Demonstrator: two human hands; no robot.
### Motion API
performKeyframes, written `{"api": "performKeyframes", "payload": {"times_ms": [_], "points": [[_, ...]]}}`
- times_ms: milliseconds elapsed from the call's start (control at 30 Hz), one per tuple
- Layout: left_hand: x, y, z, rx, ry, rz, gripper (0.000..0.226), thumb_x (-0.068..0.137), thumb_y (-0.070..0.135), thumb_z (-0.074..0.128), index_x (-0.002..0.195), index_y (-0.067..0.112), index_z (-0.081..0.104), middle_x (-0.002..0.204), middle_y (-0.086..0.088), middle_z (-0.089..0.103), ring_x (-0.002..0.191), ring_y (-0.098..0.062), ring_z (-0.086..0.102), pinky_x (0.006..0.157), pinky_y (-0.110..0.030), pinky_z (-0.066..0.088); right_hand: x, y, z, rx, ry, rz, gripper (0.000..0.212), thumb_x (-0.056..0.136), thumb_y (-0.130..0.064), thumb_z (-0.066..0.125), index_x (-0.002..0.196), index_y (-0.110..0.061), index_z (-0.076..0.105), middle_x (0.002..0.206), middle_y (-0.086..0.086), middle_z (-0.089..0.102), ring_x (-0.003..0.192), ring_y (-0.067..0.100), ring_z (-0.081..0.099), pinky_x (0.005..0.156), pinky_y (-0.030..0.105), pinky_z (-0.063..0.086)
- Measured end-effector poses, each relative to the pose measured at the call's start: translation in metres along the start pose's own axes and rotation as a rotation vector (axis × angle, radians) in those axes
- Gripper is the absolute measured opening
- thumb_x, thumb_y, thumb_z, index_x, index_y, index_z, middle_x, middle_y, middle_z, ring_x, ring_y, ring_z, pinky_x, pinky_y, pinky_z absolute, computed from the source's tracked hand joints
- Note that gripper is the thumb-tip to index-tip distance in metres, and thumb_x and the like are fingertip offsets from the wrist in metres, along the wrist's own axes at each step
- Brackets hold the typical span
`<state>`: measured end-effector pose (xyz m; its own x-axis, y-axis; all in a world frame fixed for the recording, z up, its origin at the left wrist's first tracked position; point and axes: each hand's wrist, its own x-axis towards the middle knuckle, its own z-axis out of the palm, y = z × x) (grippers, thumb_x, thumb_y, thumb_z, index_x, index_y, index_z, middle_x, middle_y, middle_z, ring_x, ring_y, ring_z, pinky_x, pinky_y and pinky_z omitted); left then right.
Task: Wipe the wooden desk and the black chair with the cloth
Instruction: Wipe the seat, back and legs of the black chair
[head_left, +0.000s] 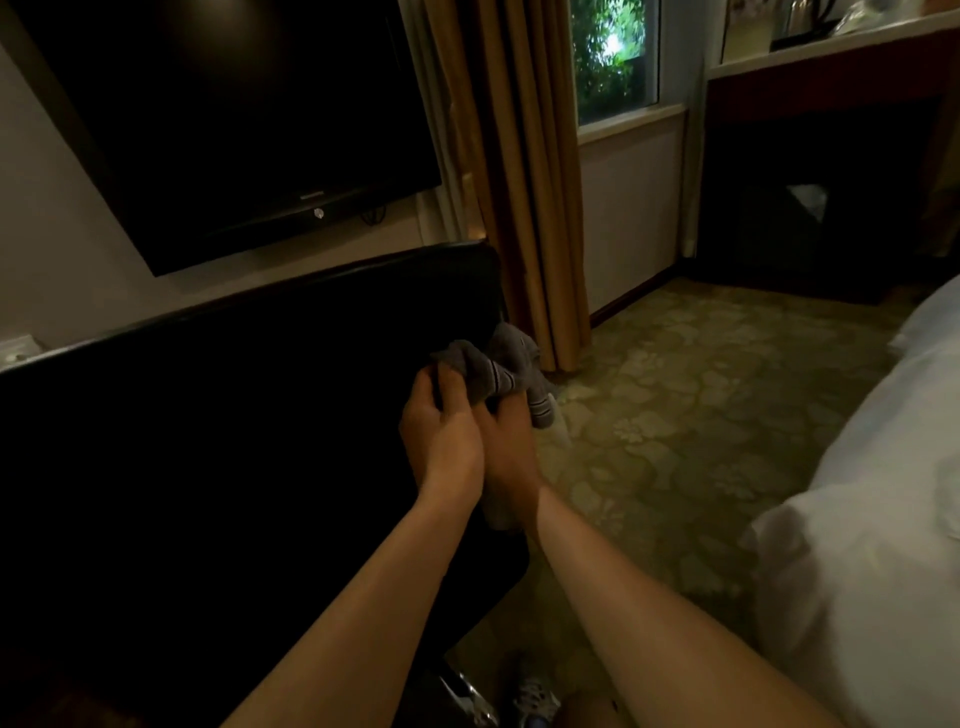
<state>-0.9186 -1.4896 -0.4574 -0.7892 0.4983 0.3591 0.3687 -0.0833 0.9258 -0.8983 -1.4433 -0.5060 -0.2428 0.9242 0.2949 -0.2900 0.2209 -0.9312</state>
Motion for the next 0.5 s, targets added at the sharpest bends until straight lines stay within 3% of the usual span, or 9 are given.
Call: {"api": "performKeyframes", "payload": {"times_ms": [133, 200, 367, 433, 500], "points": [[-0.003, -0.039, 0.005, 0.034, -0.005, 0.047, 0.034, 0.106, 0.035, 0.043, 0.115, 0.012, 0.066, 0.106, -0.012, 0.068, 0.099, -0.026, 0.065, 0.088, -0.041, 0.053, -0.001, 0.032, 0.002, -0.021, 0.052, -0.025, 0.059, 0.087, -0.065, 0.063, 0.138, -0.044, 0.043, 0.135, 0.004, 0.057, 0.129, 0.019, 0.054, 0.106, 0.050, 0.046], [-0.005, -0.060, 0.010, 0.048, -0.005, 0.067, 0.038, 0.103, 0.040, 0.042, 0.109, 0.012, 0.067, 0.099, -0.010, 0.069, 0.095, -0.024, 0.066, 0.085, -0.041, 0.054, -0.001, 0.052, 0.000, -0.044, 0.095, -0.045, 0.054, 0.089, -0.063, 0.061, 0.137, -0.051, 0.038, 0.137, 0.003, 0.054, 0.131, 0.018, 0.052, 0.107, 0.050, 0.044], [-0.016, -0.102, 0.017, 0.097, -0.028, 0.041, 0.043, 0.098, 0.043, 0.040, 0.107, 0.012, 0.068, 0.096, -0.009, 0.070, 0.090, -0.023, 0.066, 0.082, -0.042, 0.055, -0.010, 0.101, -0.009, -0.163, 0.111, -0.031, 0.061, 0.092, -0.062, 0.051, 0.142, -0.029, 0.039, 0.138, -0.005, 0.050, 0.131, 0.001, 0.046, 0.109, 0.029, 0.041], [-0.019, -0.120, 0.019, 0.124, -0.053, 0.019, 0.045, 0.098, 0.043, 0.041, 0.109, 0.010, 0.069, 0.098, -0.011, 0.070, 0.092, -0.026, 0.066, 0.082, -0.041, 0.054, -0.014, 0.122, -0.013, -0.180, 0.105, 0.036, 0.052, 0.096, -0.053, 0.053, 0.139, -0.026, 0.043, 0.131, -0.007, 0.054, 0.126, 0.003, 0.051, 0.105, 0.031, 0.045], [-0.022, -0.138, 0.020, 0.158, -0.065, -0.012, 0.043, 0.099, 0.042, 0.042, 0.111, 0.011, 0.069, 0.101, -0.012, 0.071, 0.094, -0.027, 0.067, 0.083, -0.041, 0.053, -0.017, 0.149, -0.014, -0.235, 0.084, 0.057, 0.044, 0.100, -0.039, 0.056, 0.140, -0.024, 0.045, 0.132, -0.010, 0.052, 0.128, -0.001, 0.047, 0.105, 0.022, 0.040]]}}
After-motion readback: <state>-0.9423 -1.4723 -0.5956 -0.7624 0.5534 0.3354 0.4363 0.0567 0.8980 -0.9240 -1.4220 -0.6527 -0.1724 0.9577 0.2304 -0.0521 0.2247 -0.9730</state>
